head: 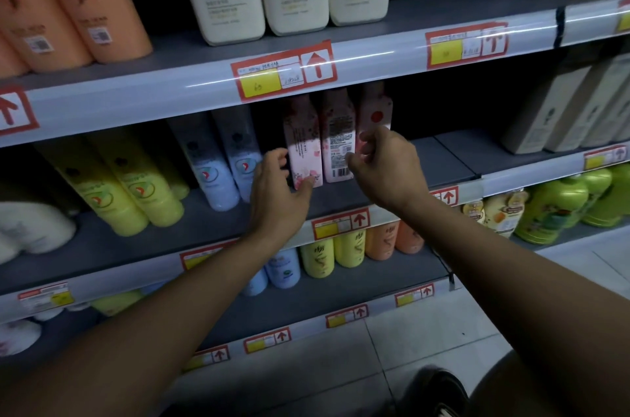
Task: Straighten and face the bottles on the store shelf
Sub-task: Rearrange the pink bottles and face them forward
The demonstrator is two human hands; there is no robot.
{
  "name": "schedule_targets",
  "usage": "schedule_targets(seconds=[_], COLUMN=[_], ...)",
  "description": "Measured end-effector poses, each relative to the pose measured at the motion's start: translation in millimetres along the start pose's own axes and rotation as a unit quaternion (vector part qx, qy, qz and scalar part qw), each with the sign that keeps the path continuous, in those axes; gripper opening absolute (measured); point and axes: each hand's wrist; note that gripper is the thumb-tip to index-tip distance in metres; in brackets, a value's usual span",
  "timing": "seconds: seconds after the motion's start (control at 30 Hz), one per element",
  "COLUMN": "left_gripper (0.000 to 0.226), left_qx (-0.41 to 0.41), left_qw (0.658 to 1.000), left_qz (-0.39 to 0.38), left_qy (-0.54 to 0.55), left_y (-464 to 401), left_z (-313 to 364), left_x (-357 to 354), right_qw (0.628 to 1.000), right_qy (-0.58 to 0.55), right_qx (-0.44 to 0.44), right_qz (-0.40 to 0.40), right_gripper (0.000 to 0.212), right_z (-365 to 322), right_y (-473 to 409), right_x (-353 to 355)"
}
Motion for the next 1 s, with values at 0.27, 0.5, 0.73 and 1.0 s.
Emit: schedule_targets(seconds=[0.27,0.5,0.73,1.0], left_gripper=[0.075,0.080,0.066,0.048], left_qx=[0.087,0.102,0.097,0.072], left_qw=[0.992,0.981,0.978,0.989], left_qz=[0.058,0.134,0.167,0.126], left_qy=[-0.068,-0.092,-0.083,-0.003], left_y=[-33,-39,-35,-31], left_z=[2,0,0,-6], left_x=[-37,-56,-58,-42], right_qw=[0.999,0.999,0.994,0.996], right_qy=[0.002,-0.015,-0.012,-0.015], right_qx=[0.015,-0.010,-0.007,-0.022], right_qz=[0.033,0.027,0.110,0.088], right_gripper=[0.030,0.034,0.038,0.031], right_z=[1,5,-15,-44], right_y=[-17,-18,-24,-44], right_x=[-11,-27,-20,2])
Point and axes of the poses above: each hand's wrist, its own y-axis away from the middle knuckle, its own x-axis out of the back of the hand, z = x × y, and after that the axes turned 14 degrees about y, right-handed
